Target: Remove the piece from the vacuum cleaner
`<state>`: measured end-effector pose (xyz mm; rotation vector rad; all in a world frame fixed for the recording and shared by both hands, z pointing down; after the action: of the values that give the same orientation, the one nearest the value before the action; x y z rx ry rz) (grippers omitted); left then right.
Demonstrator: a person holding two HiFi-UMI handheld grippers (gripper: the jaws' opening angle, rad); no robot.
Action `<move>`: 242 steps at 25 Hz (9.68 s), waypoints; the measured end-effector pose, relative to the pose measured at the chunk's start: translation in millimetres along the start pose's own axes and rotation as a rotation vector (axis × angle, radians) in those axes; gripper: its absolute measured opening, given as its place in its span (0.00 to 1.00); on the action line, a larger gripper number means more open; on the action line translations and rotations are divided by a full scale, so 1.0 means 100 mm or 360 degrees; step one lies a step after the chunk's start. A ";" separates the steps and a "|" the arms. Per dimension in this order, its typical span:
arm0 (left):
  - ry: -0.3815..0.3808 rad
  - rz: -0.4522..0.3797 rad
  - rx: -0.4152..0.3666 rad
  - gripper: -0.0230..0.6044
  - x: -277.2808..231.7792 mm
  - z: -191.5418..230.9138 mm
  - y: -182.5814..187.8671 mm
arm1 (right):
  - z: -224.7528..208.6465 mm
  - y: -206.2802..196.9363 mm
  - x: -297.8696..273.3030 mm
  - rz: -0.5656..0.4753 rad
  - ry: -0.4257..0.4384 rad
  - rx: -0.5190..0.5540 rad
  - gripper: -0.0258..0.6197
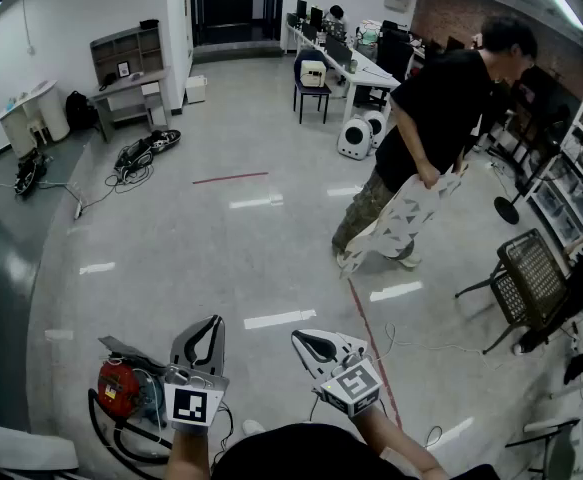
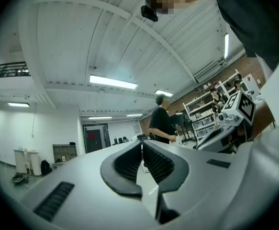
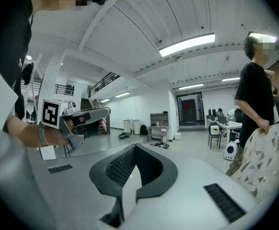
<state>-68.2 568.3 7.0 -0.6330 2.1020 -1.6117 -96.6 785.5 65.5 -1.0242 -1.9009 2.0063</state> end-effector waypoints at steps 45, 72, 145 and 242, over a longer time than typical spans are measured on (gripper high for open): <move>0.0422 0.0619 0.0251 0.06 -0.92 2.75 -1.48 | -0.73 1.12 -3.85 0.0068 0.0558 0.0038 0.08; 0.1562 0.0916 0.0583 0.06 0.26 3.21 -2.01 | 0.74 1.56 -6.00 0.0344 0.1670 0.0558 0.08; 0.2114 0.0685 0.2390 0.21 1.96 3.15 -7.45 | 5.18 -3.49 -9.98 0.1880 0.1907 0.1508 0.20; 0.1472 0.0543 0.2632 0.12 0.86 3.86 -9.27 | 4.94 -4.10 -10.63 0.2389 0.1367 0.0807 0.09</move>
<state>180.6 7.4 806.1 1.0693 0.4174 -2.7830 270.8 -158.3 784.5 -2.8404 0.0428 1.6276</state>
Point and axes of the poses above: the fingertips, and each gripper's own axes: x backward along the fingers, z to its left, y out of its top, the point moved 8 cm from there along x, backward along the fingers, and after that the axes turned 12 degrees about z, right-handed, at the moved point
